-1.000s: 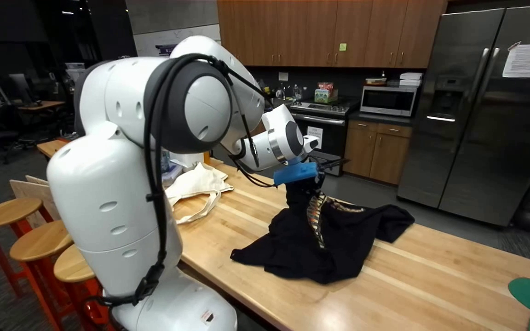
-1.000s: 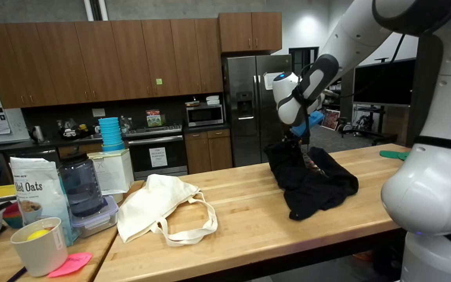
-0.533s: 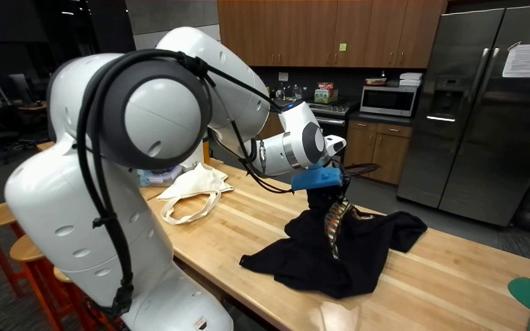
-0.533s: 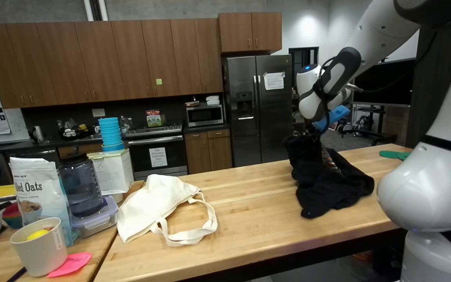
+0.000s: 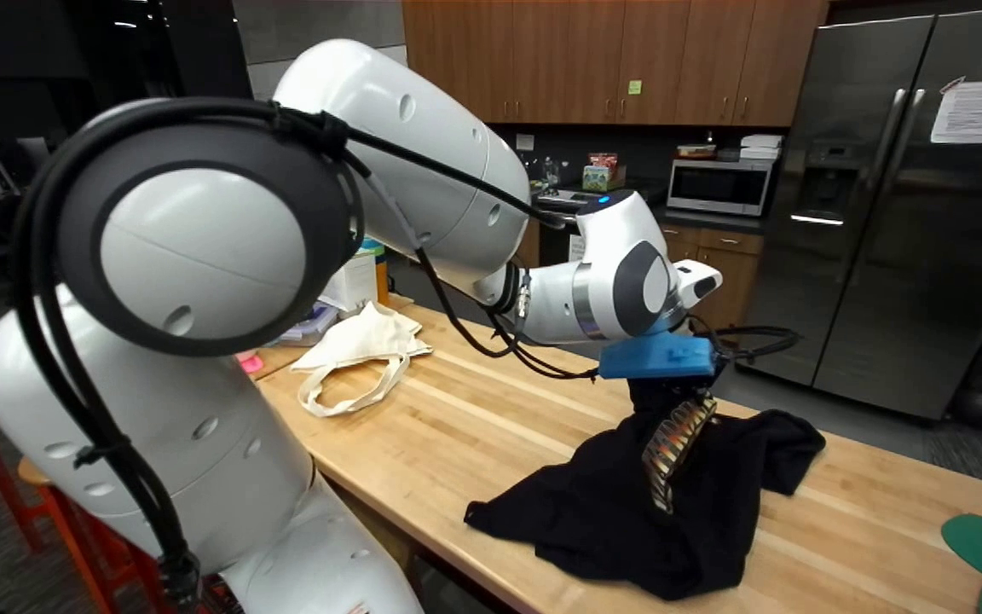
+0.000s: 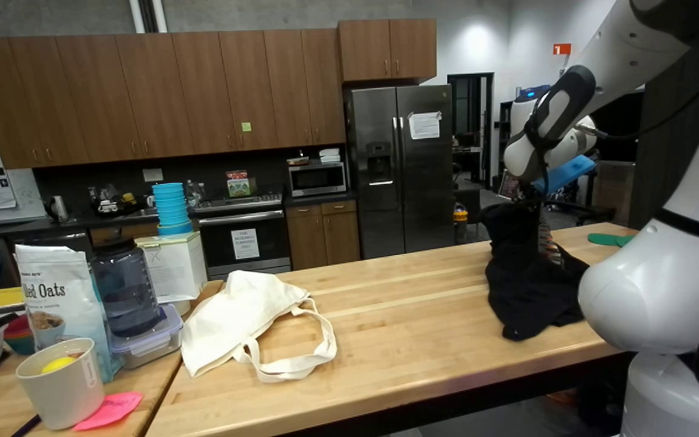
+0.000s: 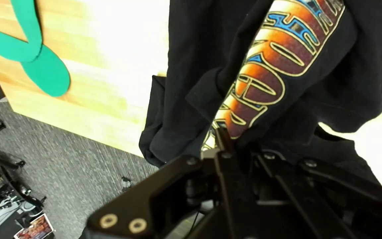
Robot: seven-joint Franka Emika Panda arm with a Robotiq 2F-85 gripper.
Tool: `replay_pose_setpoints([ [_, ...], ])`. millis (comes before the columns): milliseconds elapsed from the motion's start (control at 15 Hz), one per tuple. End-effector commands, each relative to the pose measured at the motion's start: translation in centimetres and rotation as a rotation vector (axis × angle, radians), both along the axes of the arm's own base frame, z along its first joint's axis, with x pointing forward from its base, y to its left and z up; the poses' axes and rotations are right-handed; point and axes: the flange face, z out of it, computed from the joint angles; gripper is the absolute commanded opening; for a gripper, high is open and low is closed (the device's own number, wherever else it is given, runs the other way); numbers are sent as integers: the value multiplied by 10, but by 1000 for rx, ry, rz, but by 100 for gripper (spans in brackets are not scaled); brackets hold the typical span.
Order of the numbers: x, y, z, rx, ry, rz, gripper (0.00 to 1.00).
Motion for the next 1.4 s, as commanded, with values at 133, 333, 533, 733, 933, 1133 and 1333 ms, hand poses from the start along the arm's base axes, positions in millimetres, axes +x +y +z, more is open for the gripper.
replay_pose_setpoints([
  [133, -20, -65, 7, 21, -54, -15, 3],
  [333, -26, -94, 6, 38, -86, -24, 3],
  [533, -30, -123, 2, 54, -101, -31, 3],
  [733, -35, -155, 1, 70, -112, -43, 3],
  [933, -40, -188, -2, 88, -122, -55, 3],
  [1133, -44, -218, -5, 105, -135, -70, 3],
  [1333, -48, -246, -10, 120, -150, -85, 3],
])
